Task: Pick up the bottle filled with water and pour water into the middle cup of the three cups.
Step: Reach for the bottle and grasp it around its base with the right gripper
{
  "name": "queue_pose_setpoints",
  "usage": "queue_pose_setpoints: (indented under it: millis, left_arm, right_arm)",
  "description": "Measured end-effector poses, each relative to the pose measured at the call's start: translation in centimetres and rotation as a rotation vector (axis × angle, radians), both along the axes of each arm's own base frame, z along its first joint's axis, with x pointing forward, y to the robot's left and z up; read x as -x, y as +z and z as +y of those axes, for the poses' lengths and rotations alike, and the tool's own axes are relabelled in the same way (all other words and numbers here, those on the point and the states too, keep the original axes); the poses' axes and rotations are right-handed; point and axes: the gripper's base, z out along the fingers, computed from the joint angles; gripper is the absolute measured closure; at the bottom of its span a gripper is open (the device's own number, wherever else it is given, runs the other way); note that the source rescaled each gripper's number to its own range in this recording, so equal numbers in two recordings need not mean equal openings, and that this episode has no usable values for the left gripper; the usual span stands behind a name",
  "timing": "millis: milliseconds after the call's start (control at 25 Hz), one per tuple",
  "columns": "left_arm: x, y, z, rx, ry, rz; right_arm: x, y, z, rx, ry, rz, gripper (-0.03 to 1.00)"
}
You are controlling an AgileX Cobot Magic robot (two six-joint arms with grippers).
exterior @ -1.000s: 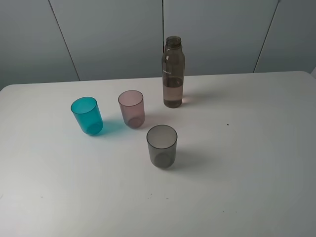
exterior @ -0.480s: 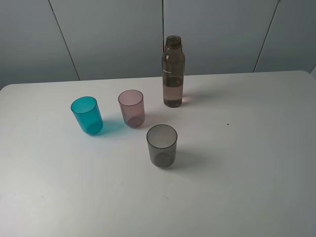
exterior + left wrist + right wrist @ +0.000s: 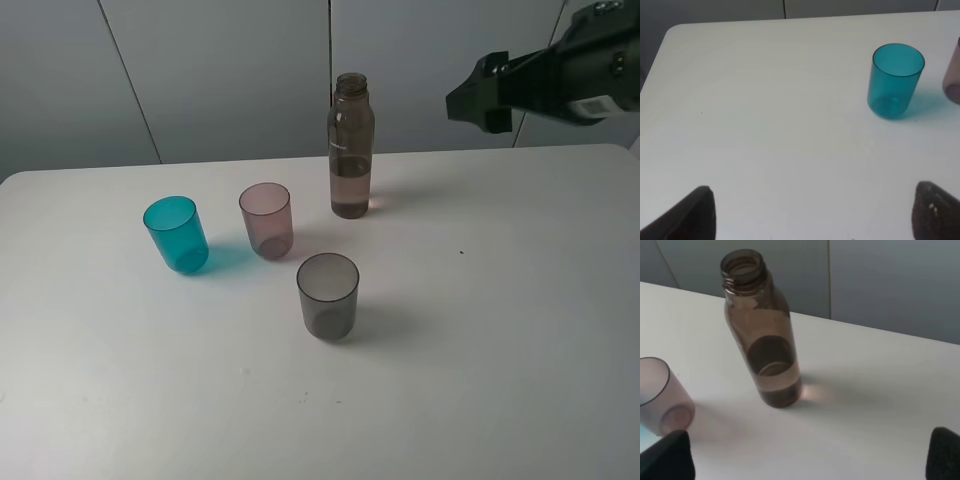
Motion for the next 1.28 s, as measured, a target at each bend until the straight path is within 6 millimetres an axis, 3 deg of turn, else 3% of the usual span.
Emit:
queue_pose_setpoints:
  millis: [240,520,840,1280]
  left_arm:
    - [0.0,0.0,0.0,0.000,0.000,0.000]
    - [0.0,0.0,0.0,0.000,0.000,0.000]
    - [0.0,0.0,0.0,0.000,0.000,0.000]
    - [0.0,0.0,0.0,0.000,0.000,0.000]
  right_arm:
    - [-3.1,-5.1,4.0,0.028,0.050,-0.027,-0.03]
    - [-4.8,-10.5,5.3,0.083,0.051,0.043,-0.03]
    - [-6.1,-12.8,5.8,0.098,0.063,-0.055,-0.03]
    - [-7.6,-15.7,6.6,-0.027,0.028,-0.162,-0.03]
